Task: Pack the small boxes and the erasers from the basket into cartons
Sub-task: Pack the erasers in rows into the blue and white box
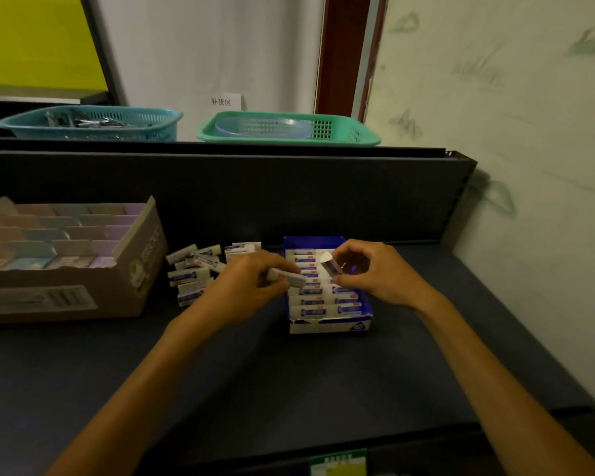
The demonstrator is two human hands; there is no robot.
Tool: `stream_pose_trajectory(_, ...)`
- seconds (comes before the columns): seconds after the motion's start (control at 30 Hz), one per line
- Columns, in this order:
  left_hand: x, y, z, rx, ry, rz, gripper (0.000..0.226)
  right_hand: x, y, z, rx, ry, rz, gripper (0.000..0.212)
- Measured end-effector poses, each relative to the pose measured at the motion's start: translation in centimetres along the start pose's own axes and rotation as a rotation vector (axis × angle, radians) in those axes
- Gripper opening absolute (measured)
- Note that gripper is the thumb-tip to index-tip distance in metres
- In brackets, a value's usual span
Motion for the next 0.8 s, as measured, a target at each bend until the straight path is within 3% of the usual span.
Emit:
stream_pose_trajectory(0.4, 1.3, 1.7, 2.0, -0.053, -0.047, 0.005, 0.021, -0.6, 1.9, -1.0, -0.011, -0.011, -0.001, 0.028)
stream_pose_trajectory(0.8, 1.8, 1.9, 1.8, 0.000, -0.026, 0.014, 0.036, -0.1, 2.9, -0.5, 0.150, -0.058, 0.005, 0.031)
Point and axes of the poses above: each hand's wrist, its own x-axis towards the middle knuckle, its own z-axis out of the palm, y = z × x, the point moved 8 cm from there along x, towards the middle knuckle, and after that the axes turned 13 degrees about -x, right-handed, at the moved point
